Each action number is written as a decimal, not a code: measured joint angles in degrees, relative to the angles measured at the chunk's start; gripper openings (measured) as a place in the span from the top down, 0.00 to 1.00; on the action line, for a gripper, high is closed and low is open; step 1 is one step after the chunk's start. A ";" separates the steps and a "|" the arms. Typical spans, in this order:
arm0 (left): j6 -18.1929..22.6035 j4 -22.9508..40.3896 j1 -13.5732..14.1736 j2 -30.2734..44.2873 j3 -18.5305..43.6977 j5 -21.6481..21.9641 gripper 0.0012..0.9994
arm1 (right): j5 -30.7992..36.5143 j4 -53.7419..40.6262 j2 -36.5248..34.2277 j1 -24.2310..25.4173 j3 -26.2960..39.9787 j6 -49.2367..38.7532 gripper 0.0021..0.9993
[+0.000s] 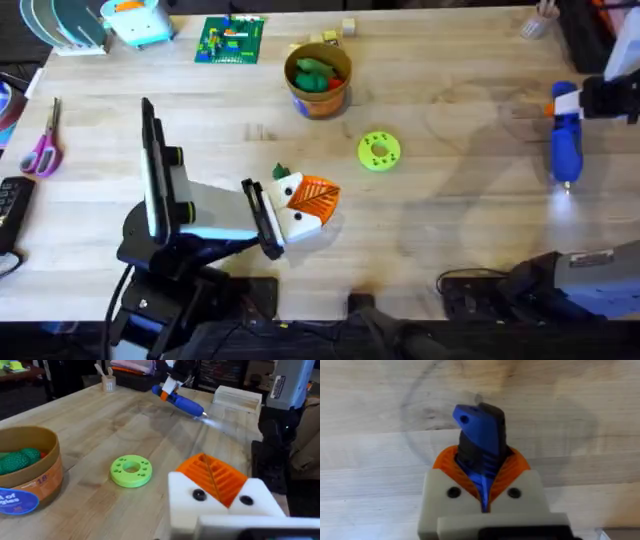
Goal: Pick up the gripper from the table and insert it into the empty holder that is missing its gripper. Then pick up a screw, insert it into the mounting hole, and use the screwdriver to tighten it. Finally, clean up the table by picking up the vegetable and placing it into the bucket.
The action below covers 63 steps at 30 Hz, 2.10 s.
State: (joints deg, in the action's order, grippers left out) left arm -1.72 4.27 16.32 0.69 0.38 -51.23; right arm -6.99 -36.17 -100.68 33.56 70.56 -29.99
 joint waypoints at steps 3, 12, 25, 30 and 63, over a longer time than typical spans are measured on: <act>0.00 0.00 0.00 0.00 0.00 -0.01 0.99 | -1.48 0.02 5.07 -1.24 -0.01 1.61 0.98; 0.00 0.00 0.00 0.00 0.00 0.01 0.99 | -11.54 2.49 24.46 -4.85 -1.16 9.18 0.98; 0.00 0.00 0.00 0.00 0.00 0.01 0.99 | -22.29 48.59 50.95 -25.52 -30.86 31.34 0.98; 0.00 0.01 0.00 0.00 0.00 0.04 0.99 | -22.79 64.43 50.18 -43.19 -35.23 37.04 0.98; 0.00 0.00 0.00 0.00 0.00 0.03 0.99 | -22.73 101.91 30.33 -77.37 -35.71 53.72 0.98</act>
State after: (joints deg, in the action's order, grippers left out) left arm -1.72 4.27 16.32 0.69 0.38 -51.20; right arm -29.72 65.74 -70.35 -43.81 34.85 23.73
